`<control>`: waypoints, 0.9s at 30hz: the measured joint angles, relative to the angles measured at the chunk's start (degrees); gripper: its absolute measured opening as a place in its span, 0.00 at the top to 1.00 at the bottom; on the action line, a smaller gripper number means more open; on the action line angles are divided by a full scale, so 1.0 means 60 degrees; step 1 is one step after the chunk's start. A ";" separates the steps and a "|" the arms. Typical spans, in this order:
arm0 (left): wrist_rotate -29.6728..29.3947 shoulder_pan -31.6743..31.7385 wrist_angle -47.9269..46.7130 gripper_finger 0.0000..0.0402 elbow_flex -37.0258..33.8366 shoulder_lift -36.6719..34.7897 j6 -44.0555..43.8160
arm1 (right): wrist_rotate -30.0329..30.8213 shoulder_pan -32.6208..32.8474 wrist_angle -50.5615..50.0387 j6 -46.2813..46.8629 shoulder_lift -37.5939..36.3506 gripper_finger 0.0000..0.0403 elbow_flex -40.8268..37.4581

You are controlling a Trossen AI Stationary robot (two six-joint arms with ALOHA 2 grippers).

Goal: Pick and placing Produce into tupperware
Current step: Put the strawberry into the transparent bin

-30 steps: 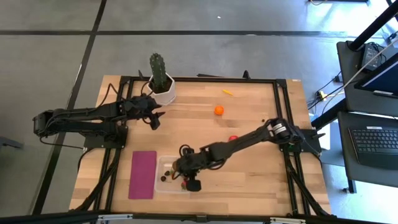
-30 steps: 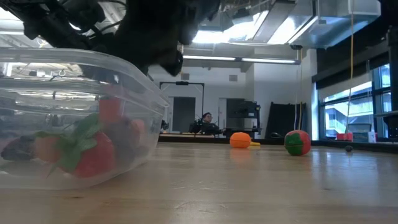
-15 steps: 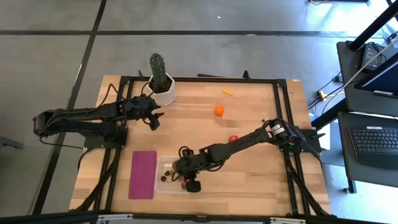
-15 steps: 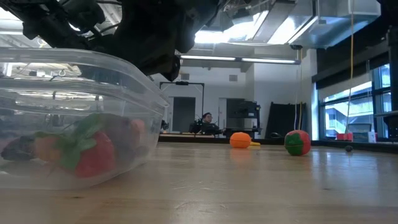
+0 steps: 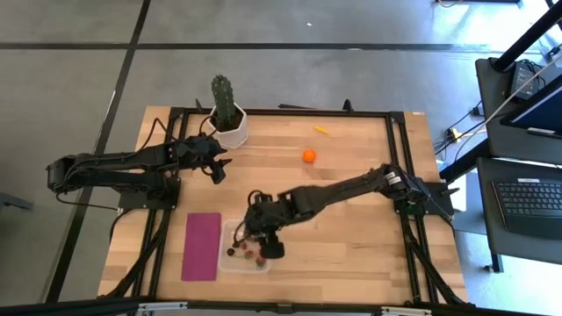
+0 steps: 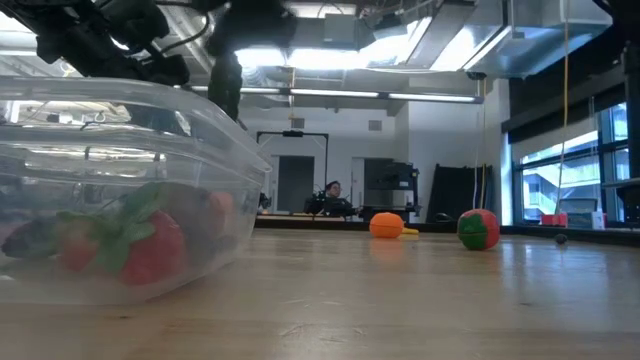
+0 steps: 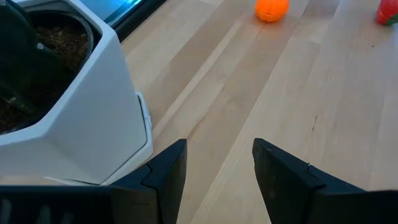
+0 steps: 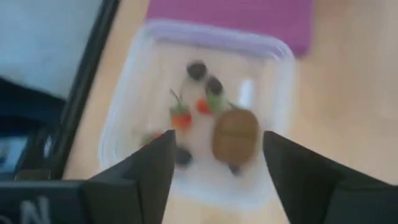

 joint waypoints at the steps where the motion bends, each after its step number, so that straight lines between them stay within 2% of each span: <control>1: 0.0000 -0.0001 0.0003 0.56 0.0000 0.0000 0.0000 | 0.0015 -0.0049 -0.0728 -0.0131 0.0000 0.38 0.0399; 6: 0.0000 0.0002 0.0004 0.56 0.0000 0.0000 0.0000 | 0.0382 -0.0249 -0.4328 -0.1089 -0.0100 0.32 0.2006; 11: 0.0000 0.0000 0.0002 0.56 0.0000 0.0000 0.0000 | 0.0885 -0.0291 -0.6956 -0.2618 -0.0581 0.32 0.2130; 13: 0.0000 0.0002 0.0002 0.56 0.0000 0.0000 0.0000 | 0.1224 -0.0284 -0.7065 -0.2998 -0.0673 0.32 0.1934; 22: 0.0000 0.0002 -0.0415 0.56 0.0000 0.0000 0.0004 | 0.1636 -0.0566 -0.7059 -0.4212 -0.1264 0.32 0.0489; 27: 0.0000 0.0001 -0.0757 0.56 0.0000 0.0000 0.0004 | 0.1673 -0.0828 -0.7054 -0.4294 -0.1424 0.32 -0.0215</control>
